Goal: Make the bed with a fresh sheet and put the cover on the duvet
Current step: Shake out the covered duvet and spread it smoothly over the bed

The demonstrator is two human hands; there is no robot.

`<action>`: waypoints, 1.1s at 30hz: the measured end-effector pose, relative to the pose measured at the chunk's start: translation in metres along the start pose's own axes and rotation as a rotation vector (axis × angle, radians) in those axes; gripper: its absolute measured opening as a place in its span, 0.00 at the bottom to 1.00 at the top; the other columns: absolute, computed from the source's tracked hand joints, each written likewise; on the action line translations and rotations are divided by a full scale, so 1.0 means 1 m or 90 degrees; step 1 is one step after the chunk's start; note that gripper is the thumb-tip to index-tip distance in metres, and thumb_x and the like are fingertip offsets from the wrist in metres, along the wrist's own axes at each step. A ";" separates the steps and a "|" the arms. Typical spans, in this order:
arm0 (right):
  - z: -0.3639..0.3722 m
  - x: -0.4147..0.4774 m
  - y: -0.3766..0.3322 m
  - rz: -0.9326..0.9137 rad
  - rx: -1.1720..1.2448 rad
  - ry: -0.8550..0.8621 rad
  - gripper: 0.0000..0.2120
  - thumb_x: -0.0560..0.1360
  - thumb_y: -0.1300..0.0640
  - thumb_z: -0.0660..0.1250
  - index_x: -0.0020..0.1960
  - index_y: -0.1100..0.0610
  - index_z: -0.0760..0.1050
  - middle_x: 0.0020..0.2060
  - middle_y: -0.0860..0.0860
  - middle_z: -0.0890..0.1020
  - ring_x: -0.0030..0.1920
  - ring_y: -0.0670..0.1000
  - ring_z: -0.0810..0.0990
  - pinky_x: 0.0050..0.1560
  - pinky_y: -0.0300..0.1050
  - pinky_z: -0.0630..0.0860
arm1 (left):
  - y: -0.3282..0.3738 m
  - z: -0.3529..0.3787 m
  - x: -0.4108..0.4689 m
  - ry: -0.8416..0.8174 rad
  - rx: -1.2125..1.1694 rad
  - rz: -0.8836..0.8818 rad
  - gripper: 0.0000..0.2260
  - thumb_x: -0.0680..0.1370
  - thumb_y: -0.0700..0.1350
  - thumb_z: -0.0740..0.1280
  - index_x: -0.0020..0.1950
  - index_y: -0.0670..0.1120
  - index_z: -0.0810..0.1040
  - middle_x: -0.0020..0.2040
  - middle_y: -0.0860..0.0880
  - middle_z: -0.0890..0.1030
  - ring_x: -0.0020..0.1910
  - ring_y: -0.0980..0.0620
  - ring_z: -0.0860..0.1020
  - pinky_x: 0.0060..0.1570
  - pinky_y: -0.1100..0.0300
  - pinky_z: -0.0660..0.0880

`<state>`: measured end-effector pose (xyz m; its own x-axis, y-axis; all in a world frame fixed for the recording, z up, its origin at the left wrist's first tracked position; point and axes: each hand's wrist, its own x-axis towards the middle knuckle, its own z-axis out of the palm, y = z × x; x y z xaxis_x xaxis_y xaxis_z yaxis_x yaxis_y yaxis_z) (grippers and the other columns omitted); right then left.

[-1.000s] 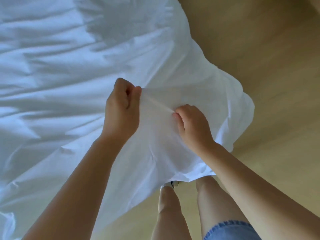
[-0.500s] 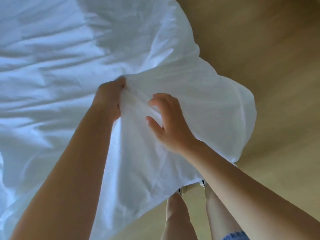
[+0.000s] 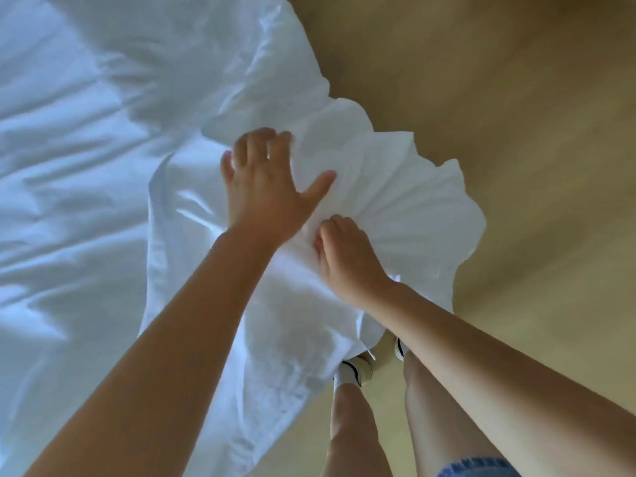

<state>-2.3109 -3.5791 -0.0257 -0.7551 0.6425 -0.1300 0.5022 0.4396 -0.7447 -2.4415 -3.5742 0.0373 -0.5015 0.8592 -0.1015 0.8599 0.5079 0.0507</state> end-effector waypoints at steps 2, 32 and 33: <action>-0.001 -0.021 -0.016 -0.084 0.040 -0.027 0.05 0.69 0.71 0.63 0.44 0.67 0.74 0.40 0.63 0.76 0.40 0.64 0.75 0.36 0.53 0.69 | 0.028 0.012 -0.001 -0.130 0.088 0.079 0.29 0.73 0.62 0.64 0.68 0.45 0.69 0.67 0.44 0.69 0.68 0.43 0.64 0.68 0.39 0.56; -0.027 -0.074 0.077 -0.058 0.145 0.106 0.11 0.57 0.67 0.78 0.33 0.61 0.77 0.30 0.55 0.77 0.31 0.56 0.77 0.26 0.41 0.71 | 0.049 -0.008 -0.003 -0.280 0.238 -0.014 0.09 0.79 0.46 0.60 0.45 0.40 0.73 0.45 0.33 0.78 0.47 0.33 0.76 0.45 0.47 0.70; -0.024 -0.082 0.067 -0.062 0.197 0.073 0.09 0.61 0.67 0.77 0.34 0.62 0.77 0.31 0.56 0.77 0.32 0.56 0.77 0.28 0.42 0.72 | 0.062 -0.006 -0.006 -0.225 0.208 0.026 0.08 0.78 0.45 0.63 0.49 0.40 0.74 0.46 0.34 0.78 0.47 0.33 0.77 0.47 0.46 0.71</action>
<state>-2.2054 -3.5869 -0.0494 -0.7323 0.6809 0.0120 0.2656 0.3018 -0.9156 -2.3857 -3.5473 0.0475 -0.4523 0.7756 -0.4404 0.8915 0.3792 -0.2478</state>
